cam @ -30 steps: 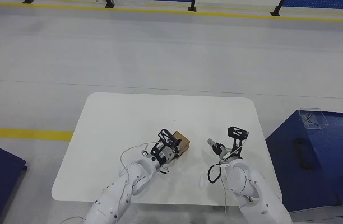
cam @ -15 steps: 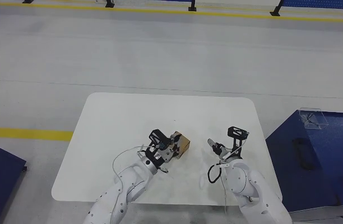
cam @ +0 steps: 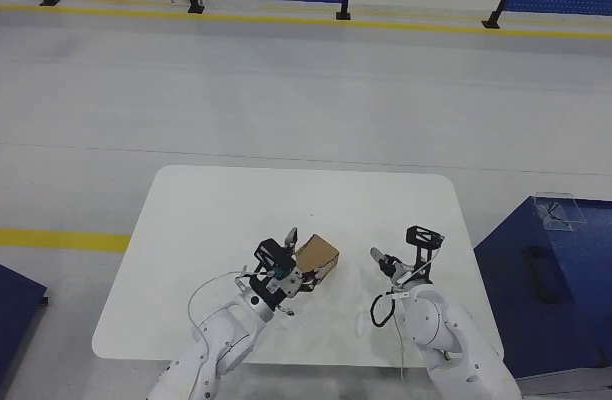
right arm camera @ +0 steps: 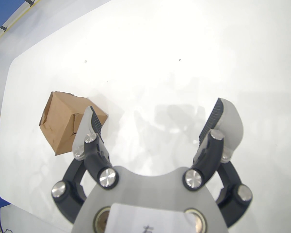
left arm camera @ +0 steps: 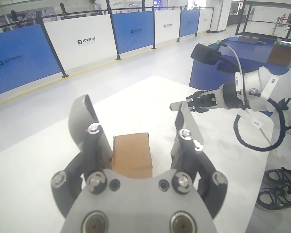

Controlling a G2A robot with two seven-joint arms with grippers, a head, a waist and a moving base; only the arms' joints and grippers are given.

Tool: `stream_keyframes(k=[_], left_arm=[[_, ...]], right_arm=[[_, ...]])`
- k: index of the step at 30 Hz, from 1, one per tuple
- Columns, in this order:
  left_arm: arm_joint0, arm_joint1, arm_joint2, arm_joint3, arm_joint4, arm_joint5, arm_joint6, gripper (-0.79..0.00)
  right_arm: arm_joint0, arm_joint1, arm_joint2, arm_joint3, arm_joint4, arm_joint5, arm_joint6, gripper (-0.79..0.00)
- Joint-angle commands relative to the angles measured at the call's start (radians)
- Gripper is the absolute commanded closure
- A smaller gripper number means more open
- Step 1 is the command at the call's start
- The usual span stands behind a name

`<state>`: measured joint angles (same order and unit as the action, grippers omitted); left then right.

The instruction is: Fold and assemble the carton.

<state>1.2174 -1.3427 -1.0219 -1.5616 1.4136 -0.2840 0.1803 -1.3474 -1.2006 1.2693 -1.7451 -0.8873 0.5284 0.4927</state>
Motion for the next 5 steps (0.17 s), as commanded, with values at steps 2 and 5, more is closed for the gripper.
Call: stream_keyframes(k=[2, 5], left_arm=[[0.0, 0.0, 0.0, 0.0, 0.0, 0.0, 0.0, -0.676], [0.0, 0.0, 0.0, 0.0, 0.0, 0.0, 0.0, -0.696]], right_arm=[[0.0, 0.0, 0.0, 0.0, 0.0, 0.0, 0.0, -0.785], [0.0, 0.0, 0.0, 0.0, 0.0, 0.0, 0.0, -0.785]])
